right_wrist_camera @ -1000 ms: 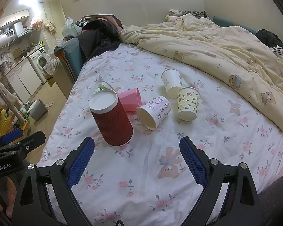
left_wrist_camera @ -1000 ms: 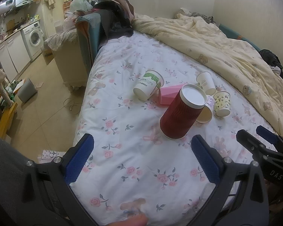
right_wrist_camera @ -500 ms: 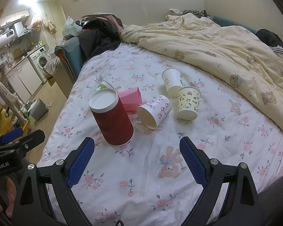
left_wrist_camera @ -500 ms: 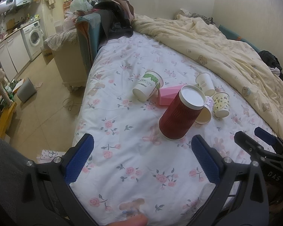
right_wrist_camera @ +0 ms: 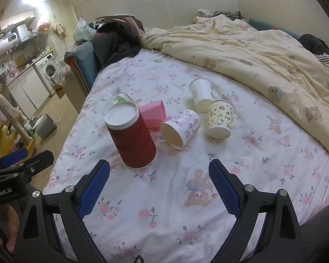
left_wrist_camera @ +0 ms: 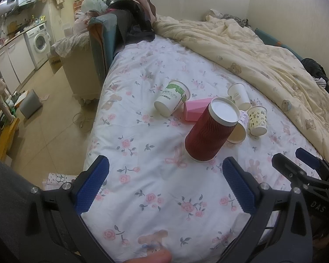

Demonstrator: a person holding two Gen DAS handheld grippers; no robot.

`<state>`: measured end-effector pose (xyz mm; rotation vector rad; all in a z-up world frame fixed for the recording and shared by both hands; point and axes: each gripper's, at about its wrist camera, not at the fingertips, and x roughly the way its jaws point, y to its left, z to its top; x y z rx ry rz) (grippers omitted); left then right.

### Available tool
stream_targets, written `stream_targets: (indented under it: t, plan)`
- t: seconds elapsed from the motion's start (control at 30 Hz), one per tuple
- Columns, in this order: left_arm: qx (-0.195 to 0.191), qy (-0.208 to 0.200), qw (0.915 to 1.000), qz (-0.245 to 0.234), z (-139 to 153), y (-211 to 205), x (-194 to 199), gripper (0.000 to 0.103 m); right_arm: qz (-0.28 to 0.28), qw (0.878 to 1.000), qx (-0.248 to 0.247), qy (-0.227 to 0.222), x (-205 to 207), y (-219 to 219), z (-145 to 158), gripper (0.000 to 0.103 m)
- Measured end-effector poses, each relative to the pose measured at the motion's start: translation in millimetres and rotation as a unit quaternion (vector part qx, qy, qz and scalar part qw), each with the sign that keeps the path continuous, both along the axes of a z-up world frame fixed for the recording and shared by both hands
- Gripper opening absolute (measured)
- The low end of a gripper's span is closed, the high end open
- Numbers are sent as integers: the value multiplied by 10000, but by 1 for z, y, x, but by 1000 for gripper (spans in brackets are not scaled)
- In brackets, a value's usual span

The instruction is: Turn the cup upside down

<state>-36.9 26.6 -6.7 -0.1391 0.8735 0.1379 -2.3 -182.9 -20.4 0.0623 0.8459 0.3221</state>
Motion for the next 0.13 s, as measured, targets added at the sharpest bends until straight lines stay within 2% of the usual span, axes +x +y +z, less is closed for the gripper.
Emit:
stream_targets:
  t: [0.13]
  plan:
    - [-67,14,10000,-8,-4,1,-1,102,43,10000,5,9,0,2,-1,94]
